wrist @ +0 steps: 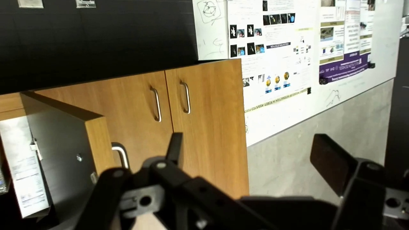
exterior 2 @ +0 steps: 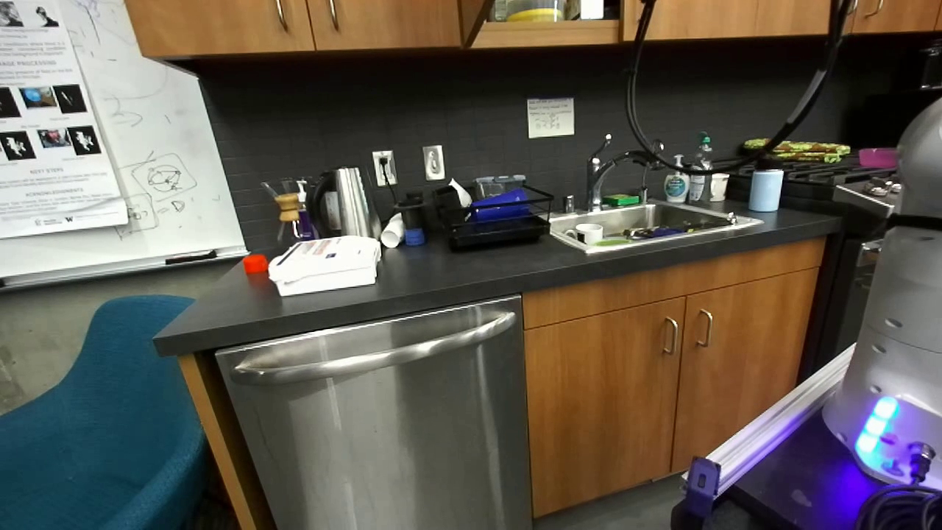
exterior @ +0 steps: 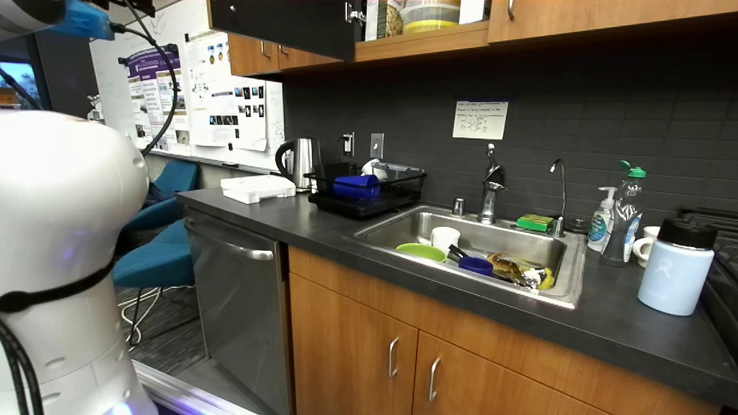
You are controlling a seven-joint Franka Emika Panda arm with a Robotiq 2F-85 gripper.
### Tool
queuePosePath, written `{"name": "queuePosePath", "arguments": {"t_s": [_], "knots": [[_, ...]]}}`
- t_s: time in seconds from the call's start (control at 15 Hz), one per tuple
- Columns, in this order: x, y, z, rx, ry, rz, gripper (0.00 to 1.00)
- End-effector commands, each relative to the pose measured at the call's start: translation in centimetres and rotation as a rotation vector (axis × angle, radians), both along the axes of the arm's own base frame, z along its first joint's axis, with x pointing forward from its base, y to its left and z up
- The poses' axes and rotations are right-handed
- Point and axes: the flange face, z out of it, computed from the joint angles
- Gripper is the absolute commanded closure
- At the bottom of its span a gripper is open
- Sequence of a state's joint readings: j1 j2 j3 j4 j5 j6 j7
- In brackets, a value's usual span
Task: Close the open upper cabinet door.
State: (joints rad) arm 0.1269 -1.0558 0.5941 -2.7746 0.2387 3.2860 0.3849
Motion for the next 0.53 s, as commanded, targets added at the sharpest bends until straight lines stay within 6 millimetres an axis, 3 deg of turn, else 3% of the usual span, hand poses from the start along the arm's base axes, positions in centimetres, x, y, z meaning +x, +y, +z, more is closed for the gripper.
{"name": "queuePosePath", "arguments": {"t_s": [0.0, 0.47], "knots": [[0.1, 1.3, -0.6, -0.017, -0.006, 0.025, 0.0], [1.9, 4.5, -0.6, -0.056, 0.002, 0.055, 0.0]]}}
